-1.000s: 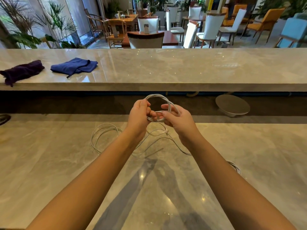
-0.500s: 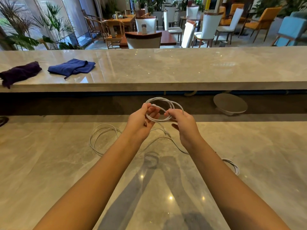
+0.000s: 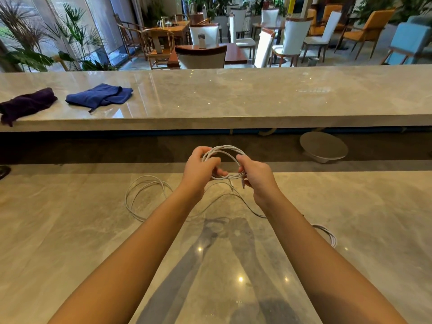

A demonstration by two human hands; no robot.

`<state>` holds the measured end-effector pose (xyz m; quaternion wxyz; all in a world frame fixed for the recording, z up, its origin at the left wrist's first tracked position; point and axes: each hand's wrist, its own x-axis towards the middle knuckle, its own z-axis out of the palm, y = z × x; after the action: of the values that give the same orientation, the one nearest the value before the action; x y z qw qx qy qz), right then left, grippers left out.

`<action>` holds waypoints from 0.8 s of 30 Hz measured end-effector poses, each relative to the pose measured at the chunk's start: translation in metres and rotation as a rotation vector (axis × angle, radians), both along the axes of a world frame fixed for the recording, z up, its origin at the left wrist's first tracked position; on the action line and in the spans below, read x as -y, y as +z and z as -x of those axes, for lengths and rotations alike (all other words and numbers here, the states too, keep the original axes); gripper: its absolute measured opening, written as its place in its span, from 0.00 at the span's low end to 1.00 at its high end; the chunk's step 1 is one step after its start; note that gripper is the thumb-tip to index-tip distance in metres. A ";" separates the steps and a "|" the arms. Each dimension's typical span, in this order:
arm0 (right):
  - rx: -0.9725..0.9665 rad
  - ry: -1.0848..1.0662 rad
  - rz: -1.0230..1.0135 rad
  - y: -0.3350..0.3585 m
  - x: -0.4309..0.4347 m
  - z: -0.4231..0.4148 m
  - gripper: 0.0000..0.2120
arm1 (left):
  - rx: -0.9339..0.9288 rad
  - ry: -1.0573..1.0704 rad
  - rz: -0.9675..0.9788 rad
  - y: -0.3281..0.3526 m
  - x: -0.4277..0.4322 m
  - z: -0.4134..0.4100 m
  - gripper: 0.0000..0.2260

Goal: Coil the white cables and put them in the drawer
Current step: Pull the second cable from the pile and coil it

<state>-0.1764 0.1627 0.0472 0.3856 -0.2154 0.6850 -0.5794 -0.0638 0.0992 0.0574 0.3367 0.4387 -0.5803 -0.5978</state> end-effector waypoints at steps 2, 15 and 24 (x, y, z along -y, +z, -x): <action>-0.050 -0.010 0.003 -0.002 0.002 0.003 0.14 | 0.148 0.012 0.240 -0.006 0.000 -0.001 0.07; -0.070 0.173 0.056 -0.016 -0.001 0.014 0.21 | -0.422 0.275 -0.530 -0.007 0.023 -0.011 0.06; -0.332 0.315 0.063 -0.009 0.002 0.014 0.18 | -0.197 -0.155 -0.501 -0.001 0.018 -0.010 0.11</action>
<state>-0.1907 0.1606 0.0381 0.3465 -0.4238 0.6786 -0.4897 -0.0538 0.0816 0.0566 0.2259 0.4025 -0.4105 -0.7864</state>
